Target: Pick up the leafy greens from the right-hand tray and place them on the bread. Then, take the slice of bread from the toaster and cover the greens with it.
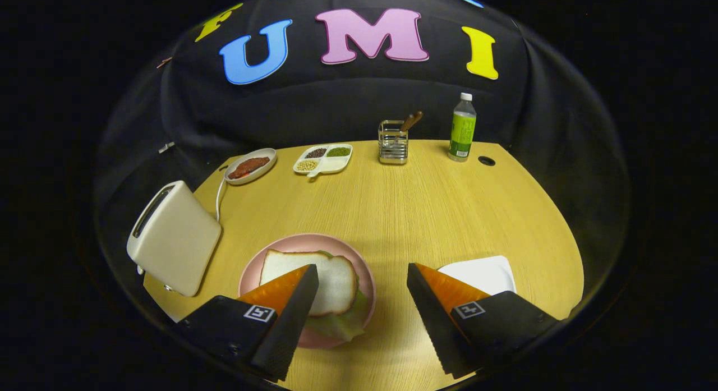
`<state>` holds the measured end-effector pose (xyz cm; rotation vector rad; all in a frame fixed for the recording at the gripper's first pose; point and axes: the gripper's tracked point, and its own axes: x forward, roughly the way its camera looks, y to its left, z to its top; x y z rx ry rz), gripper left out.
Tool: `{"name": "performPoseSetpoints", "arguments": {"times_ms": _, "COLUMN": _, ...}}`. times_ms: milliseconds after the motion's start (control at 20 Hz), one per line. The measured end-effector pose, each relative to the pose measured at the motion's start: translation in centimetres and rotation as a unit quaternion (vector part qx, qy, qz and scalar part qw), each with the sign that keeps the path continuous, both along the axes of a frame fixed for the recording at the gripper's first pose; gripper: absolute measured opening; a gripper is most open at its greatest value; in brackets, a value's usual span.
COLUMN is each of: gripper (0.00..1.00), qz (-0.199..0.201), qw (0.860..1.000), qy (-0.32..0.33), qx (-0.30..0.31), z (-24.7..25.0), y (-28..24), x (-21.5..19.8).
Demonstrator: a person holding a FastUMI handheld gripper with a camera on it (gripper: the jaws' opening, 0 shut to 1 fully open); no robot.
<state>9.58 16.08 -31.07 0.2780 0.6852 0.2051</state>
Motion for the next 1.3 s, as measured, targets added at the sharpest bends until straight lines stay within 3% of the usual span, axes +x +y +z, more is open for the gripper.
{"name": "performPoseSetpoints", "arguments": {"times_ms": 250, "gripper": 0.99, "qz": -0.002, "qw": 0.996, "qy": -0.085, "qx": -0.030, "z": 7.3, "y": -2.9, "x": -1.5}}
{"name": "performPoseSetpoints", "arguments": {"times_ms": 500, "gripper": 0.99, "qz": -0.001, "qw": 0.983, "qy": -0.166, "qx": -0.071, "z": 14.9, "y": -5.6, "x": -2.8}}
{"name": "performPoseSetpoints", "arguments": {"times_ms": 750, "gripper": 0.98, "qz": -0.022, "qw": 0.968, "qy": -0.238, "qx": -0.075, "z": 22.7, "y": -7.2, "x": -4.6}}
{"name": "performPoseSetpoints", "arguments": {"times_ms": 950, "gripper": 0.98, "qz": -0.032, "qw": 0.946, "qy": -0.305, "qx": -0.100, "z": 28.7, "y": -7.5, "x": -6.9}}
{"name": "performPoseSetpoints", "arguments": {"times_ms": 1200, "gripper": 0.98, "qz": -0.032, "qw": 0.936, "qy": -0.342, "qx": -0.084, "z": 32.1, "y": -5.4, "x": -9.5}}
{"name": "performPoseSetpoints", "arguments": {"times_ms": 1300, "gripper": 0.98, "qz": -0.033, "qw": 0.938, "qy": -0.338, "qx": -0.072, "z": 31.7, "y": -4.5, "x": -10.7}}
